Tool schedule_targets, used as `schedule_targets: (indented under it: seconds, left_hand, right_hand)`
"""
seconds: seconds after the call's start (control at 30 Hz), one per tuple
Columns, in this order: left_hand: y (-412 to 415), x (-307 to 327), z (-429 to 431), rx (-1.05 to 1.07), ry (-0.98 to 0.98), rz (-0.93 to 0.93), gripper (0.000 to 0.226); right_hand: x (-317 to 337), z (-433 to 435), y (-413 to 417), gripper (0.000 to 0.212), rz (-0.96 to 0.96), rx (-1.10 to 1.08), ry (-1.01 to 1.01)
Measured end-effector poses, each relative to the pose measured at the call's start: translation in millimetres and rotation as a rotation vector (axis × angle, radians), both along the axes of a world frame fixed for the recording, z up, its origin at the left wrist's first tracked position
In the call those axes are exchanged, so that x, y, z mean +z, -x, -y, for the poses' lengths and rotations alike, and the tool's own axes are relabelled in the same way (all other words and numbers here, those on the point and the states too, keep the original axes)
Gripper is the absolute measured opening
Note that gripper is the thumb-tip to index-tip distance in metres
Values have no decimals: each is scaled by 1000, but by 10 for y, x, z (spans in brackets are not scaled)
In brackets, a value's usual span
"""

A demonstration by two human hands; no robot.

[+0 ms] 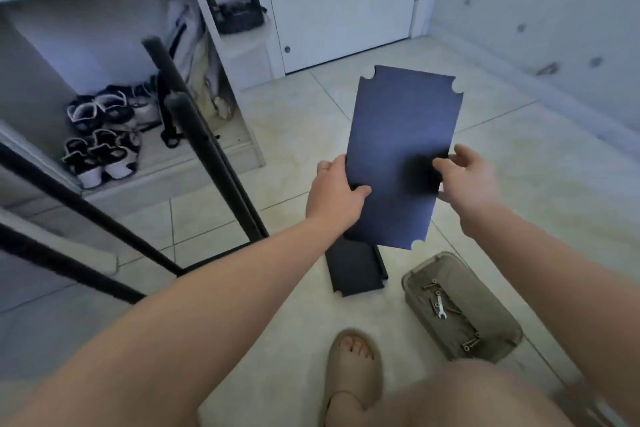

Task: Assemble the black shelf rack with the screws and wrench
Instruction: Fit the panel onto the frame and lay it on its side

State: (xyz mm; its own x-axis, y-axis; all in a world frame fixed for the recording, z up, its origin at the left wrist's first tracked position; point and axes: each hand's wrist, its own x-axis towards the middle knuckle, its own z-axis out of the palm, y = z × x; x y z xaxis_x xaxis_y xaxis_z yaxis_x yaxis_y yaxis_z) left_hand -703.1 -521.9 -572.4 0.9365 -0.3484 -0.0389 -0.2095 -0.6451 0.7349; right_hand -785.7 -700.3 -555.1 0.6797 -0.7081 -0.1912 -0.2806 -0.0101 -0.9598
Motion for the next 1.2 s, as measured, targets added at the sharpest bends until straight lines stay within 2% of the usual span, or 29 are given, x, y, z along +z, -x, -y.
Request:
schedule_targets:
  seconds: [0.17,0.37,0.53,0.67,0.77,0.9,0.97,1.0,1.07,1.13,1.2]
  left_hand:
    - [427,987,-325,-36,68,227,52]
    - [655,1945,-947,33,114,438,65]
    - [627,2522,-1741,145,172,550,65]
    - [517,2697,-2445,248,264,579,65]
    - [391,2699,-2863,320,316,612,61]
    - [348,2430,-3122,486,369,691,58]
    - [404,2145,-3164,590,379,716,45]
    - [419,2015,-3174,612,416,657,32]
    - [417,1881,-3184,604,596,334,8]
    - [395,1832,-3189,559,677,-31,19]
    - [353,1789,-3160,473,656,-236,26]
  right_hand:
    - [950,-392,467,14,163,-20,-8]
    - [1686,-1036,722,13,361,49,-77]
    - [2186,-1733,642,7,469,167,-76]
    - [2336,-2328,434,15,503,313,-62]
    - [2292,-2759,220,13,516,397,-44]
    - [2099,-3211,-113,17,502,386,-98]
    - [1990,-3371,-268,20,514,344,-165]
    - [1950,-3436,-344,21,522,319,-208]
    - [1912,-3541,-491,25,538,277,-308]
    - [1914,-3633,-612,28,549,252,-421]
    - [1911,-3711,-711,26,541,245,-503]
